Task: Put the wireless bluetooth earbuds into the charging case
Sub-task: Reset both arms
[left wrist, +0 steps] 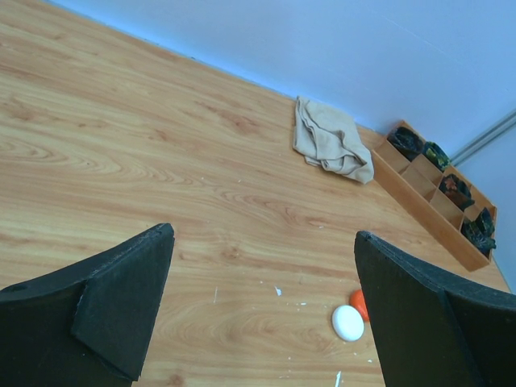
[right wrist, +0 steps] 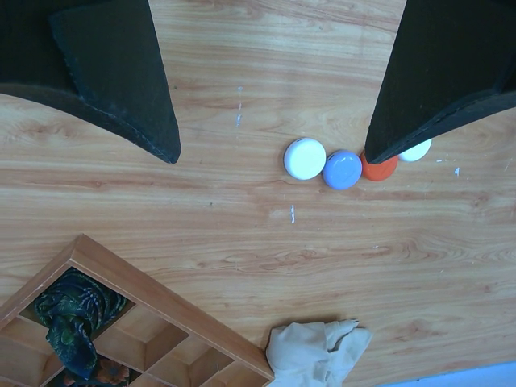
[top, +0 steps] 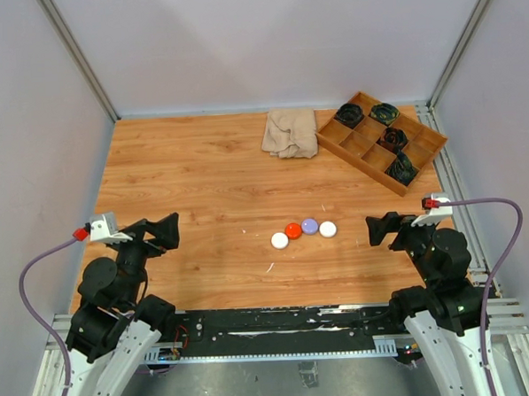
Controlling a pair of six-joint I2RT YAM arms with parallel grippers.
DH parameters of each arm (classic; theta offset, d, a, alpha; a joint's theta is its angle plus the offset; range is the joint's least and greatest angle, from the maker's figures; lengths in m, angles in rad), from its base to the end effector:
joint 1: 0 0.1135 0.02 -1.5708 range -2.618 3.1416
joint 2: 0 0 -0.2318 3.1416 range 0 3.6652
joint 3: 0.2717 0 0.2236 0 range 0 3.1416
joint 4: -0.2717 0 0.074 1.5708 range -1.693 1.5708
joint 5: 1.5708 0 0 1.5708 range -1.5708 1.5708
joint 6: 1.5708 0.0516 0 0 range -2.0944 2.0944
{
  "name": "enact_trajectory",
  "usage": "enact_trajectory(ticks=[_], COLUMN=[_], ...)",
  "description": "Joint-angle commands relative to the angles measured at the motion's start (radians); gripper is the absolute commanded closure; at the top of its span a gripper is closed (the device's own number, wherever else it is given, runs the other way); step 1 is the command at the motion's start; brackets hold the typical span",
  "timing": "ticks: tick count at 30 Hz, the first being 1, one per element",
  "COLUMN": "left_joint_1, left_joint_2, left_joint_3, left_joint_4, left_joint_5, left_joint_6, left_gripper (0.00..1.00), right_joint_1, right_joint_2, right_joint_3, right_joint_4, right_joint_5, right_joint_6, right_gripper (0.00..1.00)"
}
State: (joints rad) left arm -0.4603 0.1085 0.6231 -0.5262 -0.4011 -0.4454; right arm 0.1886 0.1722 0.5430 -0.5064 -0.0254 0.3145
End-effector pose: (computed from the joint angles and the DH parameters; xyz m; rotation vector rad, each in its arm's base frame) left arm 0.0708 -0.0126 0.2954 -0.3025 1.5660 -0.3905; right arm 0.0931 0.0191 0.2702 0.0893 1.7199 0.3953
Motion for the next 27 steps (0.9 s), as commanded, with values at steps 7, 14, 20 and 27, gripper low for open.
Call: enact_trajectory(ticks=[7,14,20,27], left_joint_1=[0.006,0.005,0.006,0.006], left_joint_2=[0.004,-0.017,-0.018,-0.015], left_joint_3=[-0.011,-0.018,-0.019,-0.020], left_joint_4=[0.030,0.044,0.044,0.049], left_joint_5=[0.021,0.057,0.066,0.073], left_joint_6=[0.016,0.035,0.036,0.040], left_gripper=[0.01,0.01,0.01,0.01], right_joint_1=[-0.011,-0.012,-0.011,-0.011], right_joint_2=[-0.014,-0.014,-0.018,-0.020], right_joint_3=[-0.013,-0.014,-0.011,-0.009], right_joint_4=[-0.002,-0.001,-0.002,-0.002], right_joint_5=[0.025,0.019,0.014,0.008], right_joint_6=[0.011,0.011,0.011,0.011], right_gripper=[0.01,0.01,0.01,0.01])
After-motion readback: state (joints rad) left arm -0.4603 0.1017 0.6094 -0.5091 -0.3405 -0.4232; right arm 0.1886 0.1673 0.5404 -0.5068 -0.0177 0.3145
